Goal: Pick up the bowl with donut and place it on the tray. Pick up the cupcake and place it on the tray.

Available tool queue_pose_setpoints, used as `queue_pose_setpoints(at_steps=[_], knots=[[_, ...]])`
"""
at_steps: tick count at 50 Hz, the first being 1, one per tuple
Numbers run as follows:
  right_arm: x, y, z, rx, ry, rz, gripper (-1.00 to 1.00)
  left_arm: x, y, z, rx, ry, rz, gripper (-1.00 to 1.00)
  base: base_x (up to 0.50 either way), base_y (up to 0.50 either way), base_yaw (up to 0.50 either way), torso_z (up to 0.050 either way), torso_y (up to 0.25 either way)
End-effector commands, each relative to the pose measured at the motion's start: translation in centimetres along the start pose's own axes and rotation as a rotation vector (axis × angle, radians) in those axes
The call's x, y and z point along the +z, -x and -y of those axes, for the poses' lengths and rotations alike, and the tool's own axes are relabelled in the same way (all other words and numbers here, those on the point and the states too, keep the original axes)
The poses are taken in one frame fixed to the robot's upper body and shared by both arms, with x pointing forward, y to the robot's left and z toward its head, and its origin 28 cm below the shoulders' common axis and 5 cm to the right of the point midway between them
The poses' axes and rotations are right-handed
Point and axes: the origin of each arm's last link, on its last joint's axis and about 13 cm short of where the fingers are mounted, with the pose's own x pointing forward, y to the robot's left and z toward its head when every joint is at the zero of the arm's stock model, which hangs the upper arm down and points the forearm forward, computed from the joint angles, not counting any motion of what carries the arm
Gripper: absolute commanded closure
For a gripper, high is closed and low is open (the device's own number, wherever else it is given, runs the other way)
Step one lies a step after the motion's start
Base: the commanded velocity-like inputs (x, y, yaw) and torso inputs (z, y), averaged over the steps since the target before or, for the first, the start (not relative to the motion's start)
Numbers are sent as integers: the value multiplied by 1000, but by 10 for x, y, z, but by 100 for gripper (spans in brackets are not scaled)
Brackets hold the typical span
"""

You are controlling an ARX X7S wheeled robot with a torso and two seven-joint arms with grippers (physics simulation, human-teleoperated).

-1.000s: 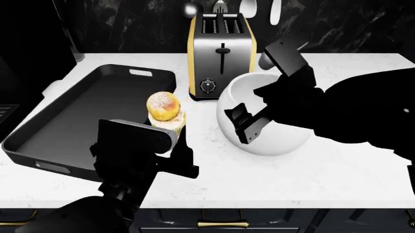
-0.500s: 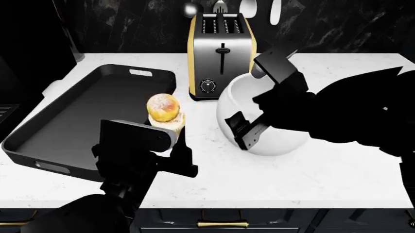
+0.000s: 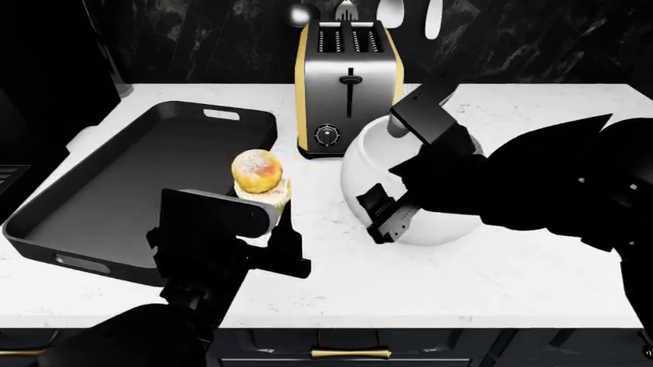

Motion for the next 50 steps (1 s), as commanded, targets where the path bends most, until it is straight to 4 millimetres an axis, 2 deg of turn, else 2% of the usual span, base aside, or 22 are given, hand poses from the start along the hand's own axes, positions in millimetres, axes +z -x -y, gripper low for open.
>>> queue_pose_setpoints(at_steps=[1, 24, 34, 41, 50], knots=[[-1, -1, 1, 2, 15, -2, 100, 1, -1, 0, 5, 7, 2, 100, 0, 0, 0, 0, 0], [9, 15, 0, -20, 18, 90, 100, 4, 0, 0, 5, 1, 13, 100, 0, 0, 0, 0, 0], [2, 32, -10, -54, 11, 124, 100, 33, 5, -3, -37, -87, 62, 100, 0, 0, 0, 0, 1], [5, 48, -16, -60, -2, 146, 100, 57, 10, -10, -64, -157, 85, 100, 0, 0, 0, 0, 0], [9, 51, -16, -65, -6, 155, 100, 74, 17, -23, -58, -187, 102, 100, 0, 0, 0, 0, 1]])
